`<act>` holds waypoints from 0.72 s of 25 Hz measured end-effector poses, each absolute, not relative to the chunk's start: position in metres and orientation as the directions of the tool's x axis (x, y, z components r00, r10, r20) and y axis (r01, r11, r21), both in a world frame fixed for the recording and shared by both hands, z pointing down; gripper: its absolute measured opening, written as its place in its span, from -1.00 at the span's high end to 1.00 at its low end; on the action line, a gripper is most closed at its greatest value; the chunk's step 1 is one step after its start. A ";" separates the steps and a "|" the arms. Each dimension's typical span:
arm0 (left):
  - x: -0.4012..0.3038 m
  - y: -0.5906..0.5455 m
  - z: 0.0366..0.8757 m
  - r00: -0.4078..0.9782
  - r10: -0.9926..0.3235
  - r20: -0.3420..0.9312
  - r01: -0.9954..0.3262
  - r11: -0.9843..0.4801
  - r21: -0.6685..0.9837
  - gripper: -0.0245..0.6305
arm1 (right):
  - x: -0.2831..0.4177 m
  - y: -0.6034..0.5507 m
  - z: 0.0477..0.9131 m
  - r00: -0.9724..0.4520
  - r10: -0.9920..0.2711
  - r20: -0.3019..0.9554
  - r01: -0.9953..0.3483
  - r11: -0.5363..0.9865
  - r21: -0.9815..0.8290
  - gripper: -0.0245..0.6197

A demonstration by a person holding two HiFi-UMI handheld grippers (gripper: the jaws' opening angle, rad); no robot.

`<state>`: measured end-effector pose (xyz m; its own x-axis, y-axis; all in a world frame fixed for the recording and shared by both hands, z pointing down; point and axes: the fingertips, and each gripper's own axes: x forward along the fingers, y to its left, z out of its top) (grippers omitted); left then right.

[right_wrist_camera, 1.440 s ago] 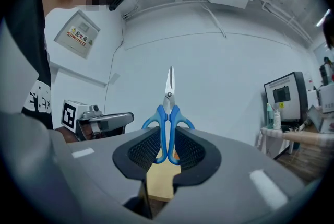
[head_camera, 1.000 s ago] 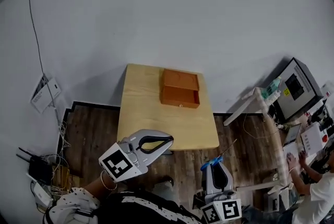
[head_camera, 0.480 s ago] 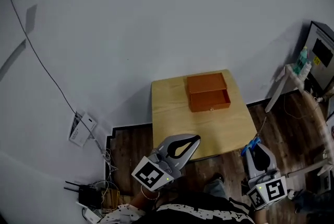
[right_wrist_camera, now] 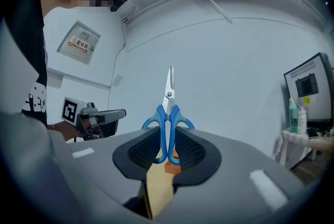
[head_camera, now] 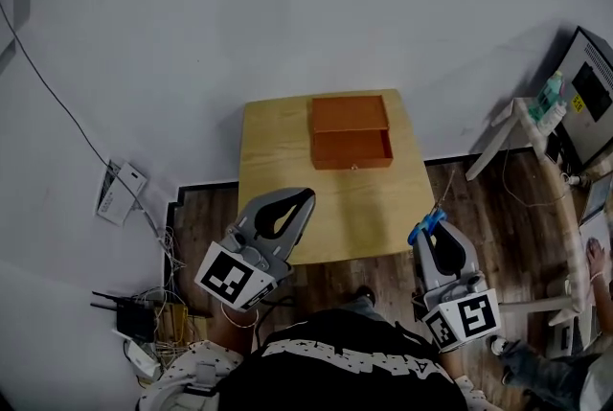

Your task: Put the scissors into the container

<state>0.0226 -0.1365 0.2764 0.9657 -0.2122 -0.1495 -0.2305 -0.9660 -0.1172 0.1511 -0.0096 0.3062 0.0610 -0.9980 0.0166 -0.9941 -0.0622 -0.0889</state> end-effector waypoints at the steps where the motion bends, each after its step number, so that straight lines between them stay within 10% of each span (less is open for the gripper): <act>1: 0.028 -0.136 0.277 0.965 -0.218 -0.147 -0.235 -0.965 -0.112 0.92 | 0.156 -0.011 0.306 0.052 -0.999 0.014 -0.994 -0.053 -0.093 0.61; 18: 0.091 -0.125 0.281 0.953 -0.280 -0.113 -0.292 -0.950 -0.108 0.92 | 0.206 -0.041 0.318 -0.151 -0.989 -0.002 -0.978 0.149 -0.143 0.61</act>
<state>0.0907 -0.1246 0.2809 0.9534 -0.2797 -0.1132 -0.2916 -0.9505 -0.1077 0.2063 -0.0407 0.3175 -0.1507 -0.9886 -0.0017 -0.9784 0.1494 -0.1427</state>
